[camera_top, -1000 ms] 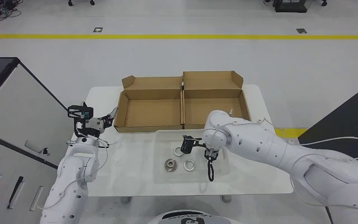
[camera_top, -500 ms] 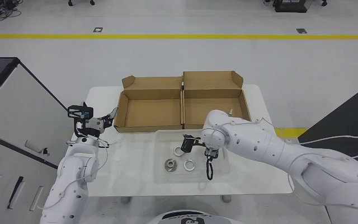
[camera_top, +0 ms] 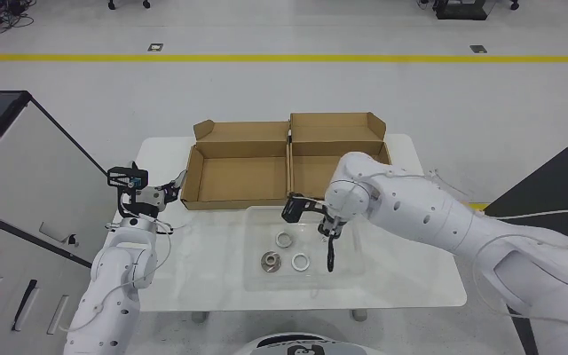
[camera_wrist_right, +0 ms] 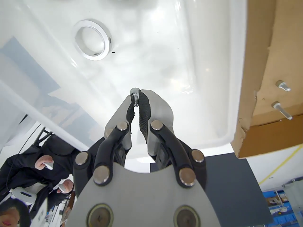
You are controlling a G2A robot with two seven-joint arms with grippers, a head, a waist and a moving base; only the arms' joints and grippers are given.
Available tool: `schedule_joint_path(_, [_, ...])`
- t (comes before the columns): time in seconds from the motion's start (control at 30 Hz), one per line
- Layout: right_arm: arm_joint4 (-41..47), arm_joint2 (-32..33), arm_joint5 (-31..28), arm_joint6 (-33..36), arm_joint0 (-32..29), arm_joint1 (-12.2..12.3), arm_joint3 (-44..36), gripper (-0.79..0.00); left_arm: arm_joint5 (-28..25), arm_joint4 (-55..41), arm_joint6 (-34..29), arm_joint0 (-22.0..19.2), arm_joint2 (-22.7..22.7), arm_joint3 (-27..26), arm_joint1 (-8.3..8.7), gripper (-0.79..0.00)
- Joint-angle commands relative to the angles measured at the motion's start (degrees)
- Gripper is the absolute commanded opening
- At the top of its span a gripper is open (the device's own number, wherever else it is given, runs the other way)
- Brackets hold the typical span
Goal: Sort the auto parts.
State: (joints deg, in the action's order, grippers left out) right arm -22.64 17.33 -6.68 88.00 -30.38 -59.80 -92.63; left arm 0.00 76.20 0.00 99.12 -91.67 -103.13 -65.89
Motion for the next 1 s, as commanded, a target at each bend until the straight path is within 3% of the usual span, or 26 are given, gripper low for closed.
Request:
schedule_joint_path(0.0, [1.5, 2.0, 0.6, 0.0, 0.1, 1.6, -1.6, -0.785, 0.0, 0.0, 0.0, 0.0, 0.0, 0.0, 0.0, 0.0])
schedule_joint_path(0.23, [9.6, 14.0, -3.0, -2.5, -4.9, 8.0, -3.4, -0.785, 0.0, 0.0, 0.0, 0.0, 0.0, 0.0, 0.0, 0.0])
schedule_joint_path(0.47, [22.6, 26.0, -12.1, -9.0, -12.7, 12.4, -2.5, -0.785, 0.0, 0.0, 0.0, 0.0, 0.0, 0.0, 0.0, 0.0])
schedule_joint_path(0.67, [36.3, 32.9, -21.2, -12.1, -17.3, 14.1, -1.3, -0.785, 0.0, 0.0, 0.0, 0.0, 0.0, 0.0, 0.0, 0.0])
schedule_joint_path(0.8, [41.4, 34.1, -22.7, -13.0, -18.3, 14.5, -2.3, -0.785, 0.0, 0.0, 0.0, 0.0, 0.0, 0.0, 0.0, 0.0])
schedule_joint_path(0.97, [41.5, 34.0, -22.6, -13.0, -18.0, 14.6, -2.8, -0.785, 0.0, 0.0, 0.0, 0.0, 0.0, 0.0, 0.0, 0.0])
